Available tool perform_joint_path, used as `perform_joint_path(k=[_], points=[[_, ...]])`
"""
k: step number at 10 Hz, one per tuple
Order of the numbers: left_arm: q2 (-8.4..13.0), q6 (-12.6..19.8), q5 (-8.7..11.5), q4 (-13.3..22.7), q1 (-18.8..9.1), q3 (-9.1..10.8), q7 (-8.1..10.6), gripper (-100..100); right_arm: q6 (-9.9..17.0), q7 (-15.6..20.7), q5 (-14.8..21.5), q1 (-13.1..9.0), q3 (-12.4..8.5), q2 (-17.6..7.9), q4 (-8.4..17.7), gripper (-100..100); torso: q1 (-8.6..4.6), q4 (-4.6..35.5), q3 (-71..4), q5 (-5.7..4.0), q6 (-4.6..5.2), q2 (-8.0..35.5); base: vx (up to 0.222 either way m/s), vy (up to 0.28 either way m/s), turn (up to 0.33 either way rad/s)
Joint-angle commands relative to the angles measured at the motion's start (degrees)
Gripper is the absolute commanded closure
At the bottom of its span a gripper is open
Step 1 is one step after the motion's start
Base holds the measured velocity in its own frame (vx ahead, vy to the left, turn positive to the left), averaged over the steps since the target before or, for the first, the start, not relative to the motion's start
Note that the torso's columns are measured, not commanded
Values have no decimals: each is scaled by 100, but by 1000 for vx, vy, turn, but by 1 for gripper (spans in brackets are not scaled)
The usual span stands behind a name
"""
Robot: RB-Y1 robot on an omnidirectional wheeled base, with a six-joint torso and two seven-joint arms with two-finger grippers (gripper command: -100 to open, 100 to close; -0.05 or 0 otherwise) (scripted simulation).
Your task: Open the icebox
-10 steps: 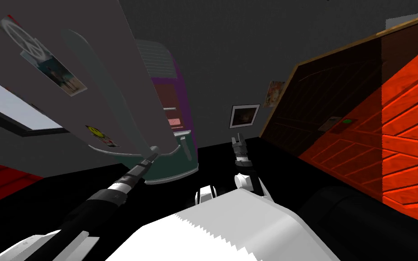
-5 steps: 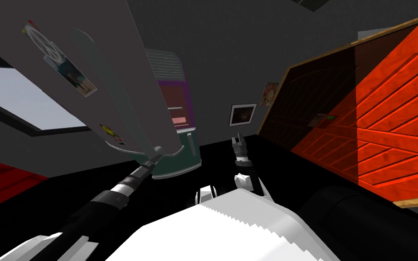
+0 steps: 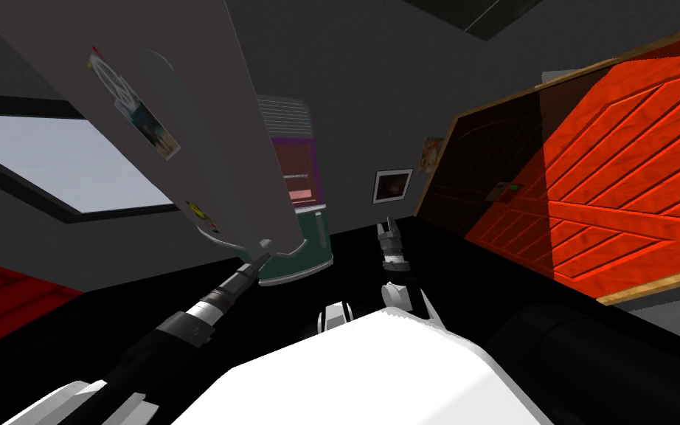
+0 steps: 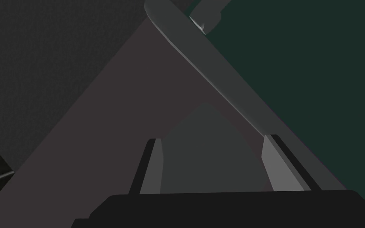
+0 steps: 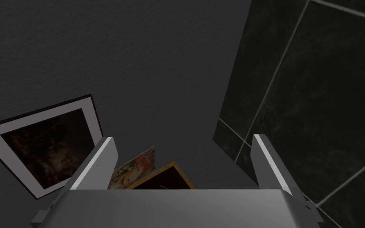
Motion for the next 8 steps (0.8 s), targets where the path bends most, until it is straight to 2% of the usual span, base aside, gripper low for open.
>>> perform_joint_path(k=[1, 5, 7, 8], points=[[98, -181, -11, -117, 32, 44, -33, 100, 0, 0, 0, 1, 0, 0, 0, 0, -26, -1, 1, -7, -10, -3, -145, 251, -43], [352, -463, 22, -268, 105, -98, -69, 100, 0, 0, 0, 1, 0, 0, 0, 0, -26, 1, -13, -13, 0, -12, -156, 248, -71], [377, -414, 36, -217, 135, -165, -63, 100, 0, 0, 0, 1, 0, 1, 0, 0, -57, 4, 9, -13, -2, 18, -119, 137, -19], [487, -570, 49, -185, 142, -184, -52, 100, 0, 0, 0, 2, 1, 2, 0, 0, -99, -20, 3, -15, 6, -7, -53, 139, -64]])
